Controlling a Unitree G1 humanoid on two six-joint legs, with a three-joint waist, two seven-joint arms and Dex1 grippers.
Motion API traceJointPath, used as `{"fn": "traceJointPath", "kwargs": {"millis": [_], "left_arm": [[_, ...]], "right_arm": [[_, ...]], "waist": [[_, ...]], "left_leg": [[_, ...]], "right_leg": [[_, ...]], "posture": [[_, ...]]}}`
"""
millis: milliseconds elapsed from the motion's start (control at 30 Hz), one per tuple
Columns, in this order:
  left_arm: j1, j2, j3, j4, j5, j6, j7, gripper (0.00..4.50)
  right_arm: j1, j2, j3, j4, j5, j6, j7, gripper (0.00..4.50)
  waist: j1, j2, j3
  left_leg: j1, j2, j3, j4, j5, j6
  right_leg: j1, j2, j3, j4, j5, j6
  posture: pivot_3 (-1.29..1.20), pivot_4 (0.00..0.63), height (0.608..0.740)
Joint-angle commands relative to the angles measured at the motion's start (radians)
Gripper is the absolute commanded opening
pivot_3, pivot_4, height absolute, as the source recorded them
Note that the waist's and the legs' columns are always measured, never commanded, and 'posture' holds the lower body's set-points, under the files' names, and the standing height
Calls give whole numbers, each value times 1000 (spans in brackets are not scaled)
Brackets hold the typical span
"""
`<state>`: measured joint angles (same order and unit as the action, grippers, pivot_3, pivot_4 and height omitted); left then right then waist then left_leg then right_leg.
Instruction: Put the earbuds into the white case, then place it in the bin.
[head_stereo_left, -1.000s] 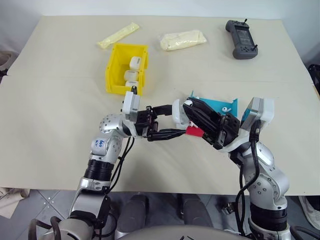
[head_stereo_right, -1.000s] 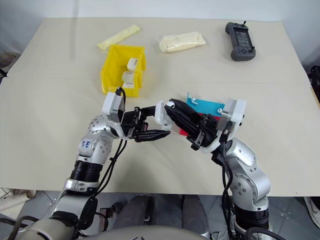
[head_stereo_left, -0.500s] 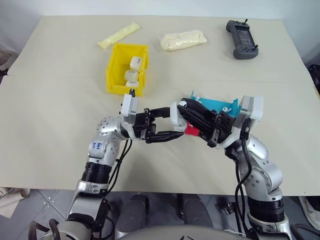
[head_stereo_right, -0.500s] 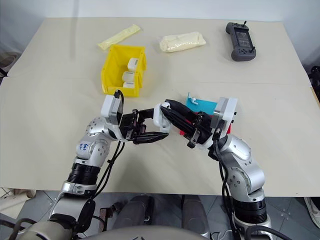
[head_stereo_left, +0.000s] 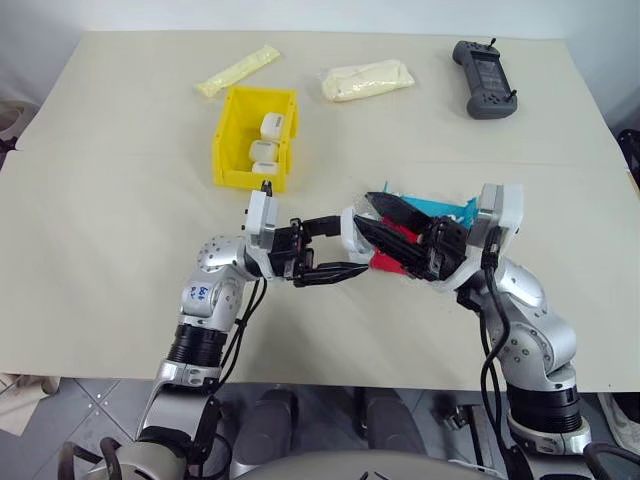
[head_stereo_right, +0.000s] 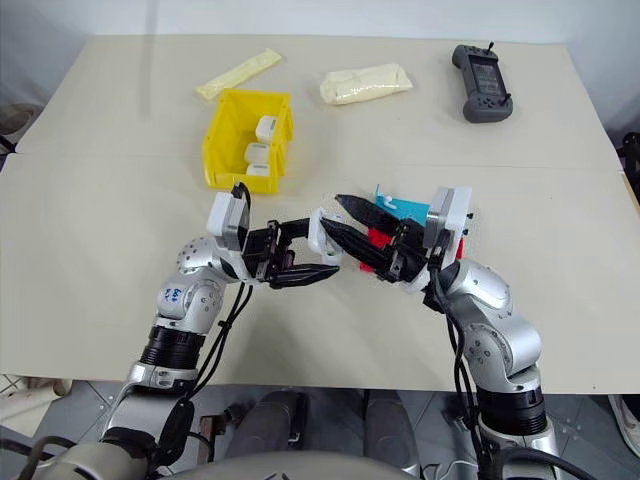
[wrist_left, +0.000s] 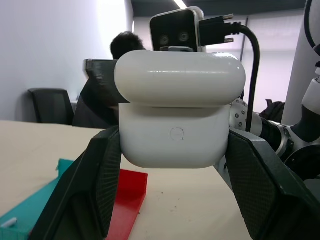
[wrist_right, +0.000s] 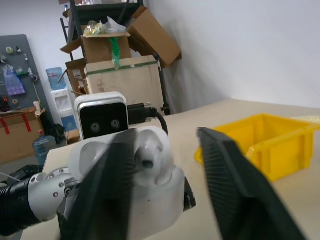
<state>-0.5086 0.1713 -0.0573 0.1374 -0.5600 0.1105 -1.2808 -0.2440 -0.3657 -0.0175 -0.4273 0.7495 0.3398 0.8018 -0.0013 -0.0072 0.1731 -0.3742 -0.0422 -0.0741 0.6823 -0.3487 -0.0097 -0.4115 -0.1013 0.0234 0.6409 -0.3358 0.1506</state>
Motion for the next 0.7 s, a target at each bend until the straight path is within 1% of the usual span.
{"fn": "traceJointPath", "kwargs": {"millis": [33, 133, 167, 233, 433, 533, 600, 700], "left_arm": [[-36, -25, 9, -10, -17, -40, 0, 2772], [-38, -29, 7, 1, -15, -53, -1, 2772], [-38, -31, 8, 4, -15, -58, -1, 2772], [-38, -34, 8, 9, -13, -67, -1, 2772], [-8, -19, 9, 8, -5, -77, 7, 2772], [9, 2, 9, 5, 2, -79, 5, 2772], [21, 22, 9, 0, 8, -84, -4, 2772], [32, 33, 10, -4, 10, -86, 7, 2772]], "right_arm": [[-15, -31, -1, -12, 15, 22, 29, 3424], [-23, -43, -12, -12, 24, 25, 36, 4405], [-24, -46, -17, -12, 26, 25, 38, 4461], [-27, -57, -39, -15, 42, 29, 39, 4461], [34, -167, -182, -31, 64, 4, 81, 4461], [97, -236, -263, -23, 50, -9, 117, 4461], [169, -284, -334, 3, 25, -35, 156, 4461], [235, -311, -396, 47, 3, -77, 189, 4461]], "waist": [[0, 0, 0], [0, 0, 0], [0, 0, 0], [0, 0, 0], [5, 0, 0], [4, 0, 0], [5, 0, 0], [10, 0, 0]], "left_leg": [[0, 0, 0, 0, 0, 0], [0, 0, 0, 0, 0, 0], [0, 0, 0, 0, 0, 0], [0, 0, 0, 0, 0, 0], [0, -1, 0, 0, 0, 0], [0, 0, 0, 0, 0, 0], [0, 0, 0, 0, 0, 0], [0, 0, 1, 0, 0, 0]], "right_leg": [[0, 0, 0, 0, 0, 0], [0, 0, 0, -2, 0, 0], [0, 0, 0, -2, 0, 0], [0, 0, 0, -2, 0, 0], [1, -1, 0, -3, 0, 0], [1, 0, 0, -3, 0, 0], [1, 0, 0, -3, 0, 0], [2, 0, 0, -3, 0, 0]], "posture": [[0, 150, 740], [0, 150, 740], [0, 150, 740], [0, 150, 740], [0, 150, 740], [0, 150, 740], [0, 150, 740], [0, 150, 740]]}}
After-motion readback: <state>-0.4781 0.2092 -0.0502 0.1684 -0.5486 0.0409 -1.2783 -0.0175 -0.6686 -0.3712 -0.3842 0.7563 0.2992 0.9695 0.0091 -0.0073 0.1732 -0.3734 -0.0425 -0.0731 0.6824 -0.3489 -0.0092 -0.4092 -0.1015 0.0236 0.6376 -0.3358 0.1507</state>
